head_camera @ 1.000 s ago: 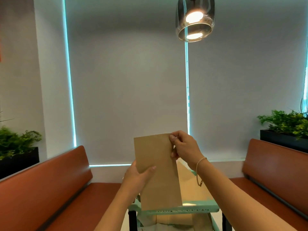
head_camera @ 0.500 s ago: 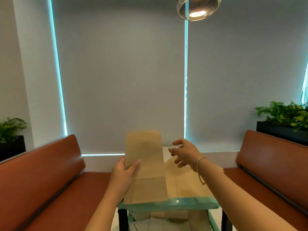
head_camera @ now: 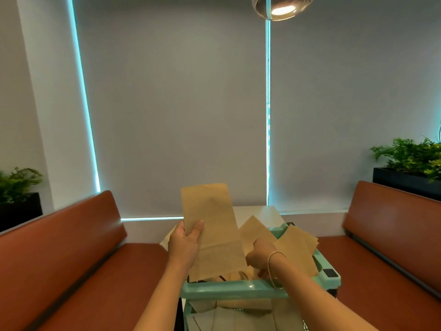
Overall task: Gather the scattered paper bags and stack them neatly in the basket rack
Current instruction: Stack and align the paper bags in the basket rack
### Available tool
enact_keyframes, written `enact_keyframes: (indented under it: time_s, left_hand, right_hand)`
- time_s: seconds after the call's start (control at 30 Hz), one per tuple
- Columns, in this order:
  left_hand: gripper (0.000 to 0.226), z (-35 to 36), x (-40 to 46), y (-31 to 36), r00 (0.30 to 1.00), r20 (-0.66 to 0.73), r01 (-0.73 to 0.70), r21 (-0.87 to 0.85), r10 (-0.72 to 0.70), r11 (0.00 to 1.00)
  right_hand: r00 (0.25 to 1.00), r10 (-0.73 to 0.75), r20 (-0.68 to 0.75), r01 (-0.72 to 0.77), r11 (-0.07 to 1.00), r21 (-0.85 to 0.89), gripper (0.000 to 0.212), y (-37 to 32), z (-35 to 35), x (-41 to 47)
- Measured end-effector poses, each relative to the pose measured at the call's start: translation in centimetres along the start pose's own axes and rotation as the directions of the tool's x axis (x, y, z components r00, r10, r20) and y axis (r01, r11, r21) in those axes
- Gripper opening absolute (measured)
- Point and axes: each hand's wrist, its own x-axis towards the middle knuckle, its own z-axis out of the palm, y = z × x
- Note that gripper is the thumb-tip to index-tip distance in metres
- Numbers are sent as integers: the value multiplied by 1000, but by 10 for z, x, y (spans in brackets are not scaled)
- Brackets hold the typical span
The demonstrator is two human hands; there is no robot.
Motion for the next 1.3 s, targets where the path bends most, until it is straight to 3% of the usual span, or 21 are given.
enact_keyframes:
  time_s: [0.1, 0.17, 0.3, 0.47, 0.73, 1.17, 1.3]
  left_hand:
    - [9, -1, 0, -1, 1000, 6, 6, 1, -6, 1000]
    - [12, -1, 0, -2, 1000, 14, 12, 0, -12, 1000]
    - [15, 1, -2, -1, 999, 32, 11, 21, -11, 1000]
    - [7, 1, -2, -2, 999, 39, 18, 48, -19, 999]
    - [9, 0, -1, -3, 998, 41, 35, 37, -37, 999]
    - [7, 0, 3, -6, 998, 38, 40, 51, -42, 998]
    - [14, 1, 2, -6, 995, 35, 89, 60, -91, 994]
  right_hand:
    - [998, -61, -5, 60, 991, -118, 43, 0, -2, 6]
    - [994, -99, -44, 89, 975, -204, 51, 2, -9, 7]
    - [989, -105, 108, 133, 944, -302, 72, 14, -27, 6]
    - [978, -50, 201, 149, 845, -514, 60, 22, -34, 9]
    - [979, -59, 194, 164, 792, -588, 82, 22, -26, 33]
    - [970, -24, 244, 192, 692, -696, 91, 20, -22, 59]
    - [971, -76, 227, 221, 646, -731, 79, 20, -24, 68]
